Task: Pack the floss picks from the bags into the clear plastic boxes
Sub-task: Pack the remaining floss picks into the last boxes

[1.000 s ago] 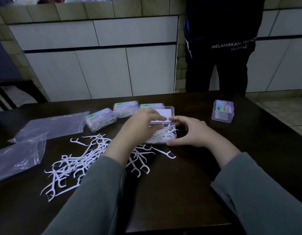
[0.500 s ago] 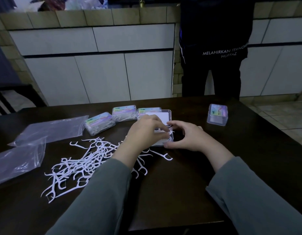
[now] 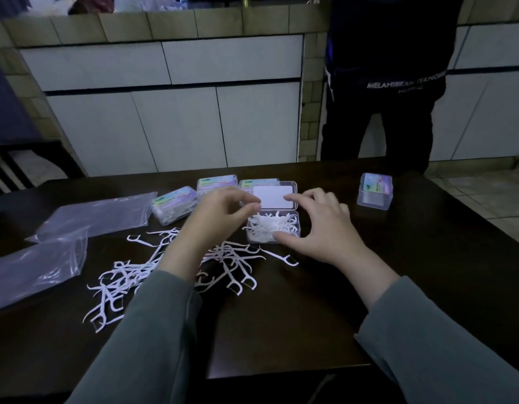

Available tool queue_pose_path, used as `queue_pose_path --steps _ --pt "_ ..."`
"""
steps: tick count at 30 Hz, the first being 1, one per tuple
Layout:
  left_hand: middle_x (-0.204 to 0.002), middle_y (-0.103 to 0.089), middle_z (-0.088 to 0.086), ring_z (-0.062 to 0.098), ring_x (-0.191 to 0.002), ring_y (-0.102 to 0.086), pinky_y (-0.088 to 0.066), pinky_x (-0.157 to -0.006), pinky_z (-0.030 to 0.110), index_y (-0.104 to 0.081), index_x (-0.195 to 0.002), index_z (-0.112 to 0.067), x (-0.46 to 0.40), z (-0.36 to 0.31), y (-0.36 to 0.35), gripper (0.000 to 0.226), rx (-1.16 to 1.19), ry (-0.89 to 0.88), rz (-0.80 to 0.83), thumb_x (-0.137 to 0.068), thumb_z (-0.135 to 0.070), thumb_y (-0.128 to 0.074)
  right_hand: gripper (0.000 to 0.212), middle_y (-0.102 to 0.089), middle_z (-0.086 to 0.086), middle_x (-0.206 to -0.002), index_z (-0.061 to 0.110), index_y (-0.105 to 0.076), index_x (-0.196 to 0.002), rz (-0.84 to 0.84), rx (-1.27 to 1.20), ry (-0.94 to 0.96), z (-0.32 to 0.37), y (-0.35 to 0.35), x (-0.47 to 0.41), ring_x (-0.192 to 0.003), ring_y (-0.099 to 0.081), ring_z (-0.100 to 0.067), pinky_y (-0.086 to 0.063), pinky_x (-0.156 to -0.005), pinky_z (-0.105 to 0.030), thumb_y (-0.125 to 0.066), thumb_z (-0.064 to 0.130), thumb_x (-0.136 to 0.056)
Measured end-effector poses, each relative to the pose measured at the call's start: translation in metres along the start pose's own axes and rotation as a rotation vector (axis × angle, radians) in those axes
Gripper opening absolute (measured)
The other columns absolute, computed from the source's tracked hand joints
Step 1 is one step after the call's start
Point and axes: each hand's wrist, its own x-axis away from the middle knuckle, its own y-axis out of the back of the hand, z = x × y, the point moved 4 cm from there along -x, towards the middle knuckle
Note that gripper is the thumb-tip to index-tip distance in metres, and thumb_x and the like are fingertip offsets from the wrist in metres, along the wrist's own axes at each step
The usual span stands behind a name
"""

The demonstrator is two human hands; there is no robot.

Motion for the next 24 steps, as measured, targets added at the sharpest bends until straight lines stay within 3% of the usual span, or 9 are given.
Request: queue_pose_path --steps 2,4,6,8,11,17,20,24 --pt "-0.101 -0.063 -0.018 -0.002 -0.093 -0.06 -0.052 -0.092 0.035 -0.066 -0.099 -0.039 0.011 0.007 0.016 0.016 -0.038 0.08 0.061 -0.084 -0.039 -0.069 0.049 -0.053 0.014 -0.116 0.038 -0.053 -0.127 -0.037 0.018 0.089 0.025 0.0 0.011 -0.112 -0.044 -0.011 -0.03 -0.095 -0.035 -0.056 0.059 -0.083" --pt "-0.117 -0.058 -0.018 0.002 -0.108 -0.055 -0.048 -0.099 0.036 -0.061 -0.116 -0.041 0.024 0.025 0.032 0.052 -0.151 0.214 0.199 -0.069 -0.057 -0.075 0.031 -0.062 0.012 -0.102 0.032 -0.064 -0.112 -0.001 0.116 0.119 0.046 -0.007 0.022 -0.104 -0.052 -0.013 -0.033 -0.089 -0.036 -0.052 0.049 -0.089" --pt "-0.131 -0.05 -0.019 0.008 -0.122 -0.047 -0.042 -0.106 0.042 -0.05 -0.131 -0.044 0.04 0.043 0.042 0.092 -0.252 0.324 0.333 -0.048 -0.074 -0.075 0.025 -0.064 0.006 -0.1 0.028 -0.066 -0.108 0.054 0.254 0.074 0.057 -0.016 0.029 -0.103 -0.053 -0.017 -0.033 -0.087 -0.038 -0.051 0.04 -0.092" --pt "-0.142 -0.041 -0.016 0.013 -0.134 -0.036 -0.035 -0.11 0.047 -0.042 -0.138 -0.044 0.052 0.056 0.045 0.112 -0.313 0.357 0.386 -0.037 -0.082 -0.073 0.025 -0.062 0.002 -0.106 0.025 -0.064 -0.112 0.103 0.313 0.007 0.061 -0.021 0.032 -0.105 -0.051 -0.02 -0.033 -0.088 -0.039 -0.053 0.034 -0.092" --pt "-0.148 -0.03 -0.013 0.017 -0.139 -0.021 -0.026 -0.115 0.046 -0.039 -0.143 -0.039 0.061 0.062 0.041 0.103 -0.405 0.332 0.382 -0.052 -0.071 -0.077 0.023 -0.065 0.003 -0.107 0.026 -0.067 -0.111 0.129 0.311 0.032 0.07 -0.028 0.028 -0.105 -0.051 -0.02 -0.031 -0.088 -0.038 -0.054 0.025 -0.092" --pt "-0.128 -0.049 -0.012 0.01 -0.122 -0.037 -0.036 -0.106 0.033 -0.063 -0.12 -0.037 0.061 0.07 0.046 0.045 -0.368 0.219 0.2 -0.078 -0.042 -0.075 0.027 -0.068 0.006 -0.106 0.028 -0.07 -0.109 0.137 0.194 0.242 0.101 -0.036 0.017 -0.105 -0.047 -0.021 -0.026 -0.09 -0.041 -0.047 0.026 -0.097" --pt "-0.124 -0.05 -0.011 0.008 -0.121 -0.037 -0.034 -0.107 0.031 -0.062 -0.125 -0.033 0.062 0.069 0.045 0.046 -0.336 0.17 0.152 -0.081 -0.039 -0.073 0.032 -0.061 0.006 -0.12 0.029 -0.063 -0.121 0.068 0.286 0.318 0.109 -0.035 -0.001 -0.115 -0.042 -0.022 -0.023 -0.091 -0.042 -0.048 0.021 -0.094" --pt "-0.13 -0.044 -0.012 0.008 -0.124 -0.032 -0.029 -0.107 0.028 -0.052 -0.136 -0.032 0.061 0.069 0.036 0.062 -0.346 0.163 0.202 -0.079 -0.047 -0.072 0.038 -0.056 0.001 -0.128 0.022 -0.054 -0.129 0.129 0.566 0.386 0.12 -0.044 -0.028 -0.126 -0.035 -0.024 -0.024 -0.101 -0.047 -0.048 0.018 -0.091"
